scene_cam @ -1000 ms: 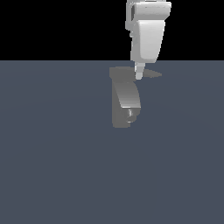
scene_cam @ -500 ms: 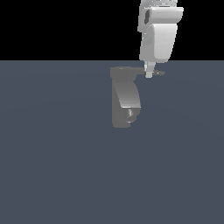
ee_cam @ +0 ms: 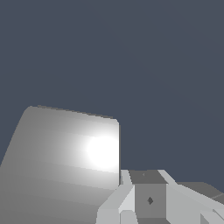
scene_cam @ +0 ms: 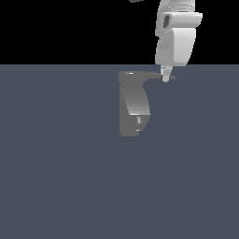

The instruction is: Turn on the faucet by rotating a designated handle.

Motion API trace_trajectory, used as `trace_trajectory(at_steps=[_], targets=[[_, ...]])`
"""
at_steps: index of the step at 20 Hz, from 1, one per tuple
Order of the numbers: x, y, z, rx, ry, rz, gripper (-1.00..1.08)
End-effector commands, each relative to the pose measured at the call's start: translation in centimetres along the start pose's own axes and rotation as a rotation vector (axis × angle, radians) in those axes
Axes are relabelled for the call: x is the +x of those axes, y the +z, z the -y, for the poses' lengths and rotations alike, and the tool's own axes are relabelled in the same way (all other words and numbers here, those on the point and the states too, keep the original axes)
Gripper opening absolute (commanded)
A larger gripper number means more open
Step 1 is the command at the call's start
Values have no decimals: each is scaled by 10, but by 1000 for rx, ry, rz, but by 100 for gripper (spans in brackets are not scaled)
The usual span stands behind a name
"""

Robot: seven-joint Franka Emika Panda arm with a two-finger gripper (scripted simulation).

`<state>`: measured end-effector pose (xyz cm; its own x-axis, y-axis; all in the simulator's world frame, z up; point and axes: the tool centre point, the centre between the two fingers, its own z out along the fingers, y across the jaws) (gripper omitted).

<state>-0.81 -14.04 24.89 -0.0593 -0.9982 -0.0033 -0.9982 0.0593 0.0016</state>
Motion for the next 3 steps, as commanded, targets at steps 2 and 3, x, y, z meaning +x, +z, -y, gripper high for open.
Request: trace_trajectory(at_steps=[2,3], targets=[[24,0,7,2,24,-3,-100],[24,0,7,2,24,-3,-100]])
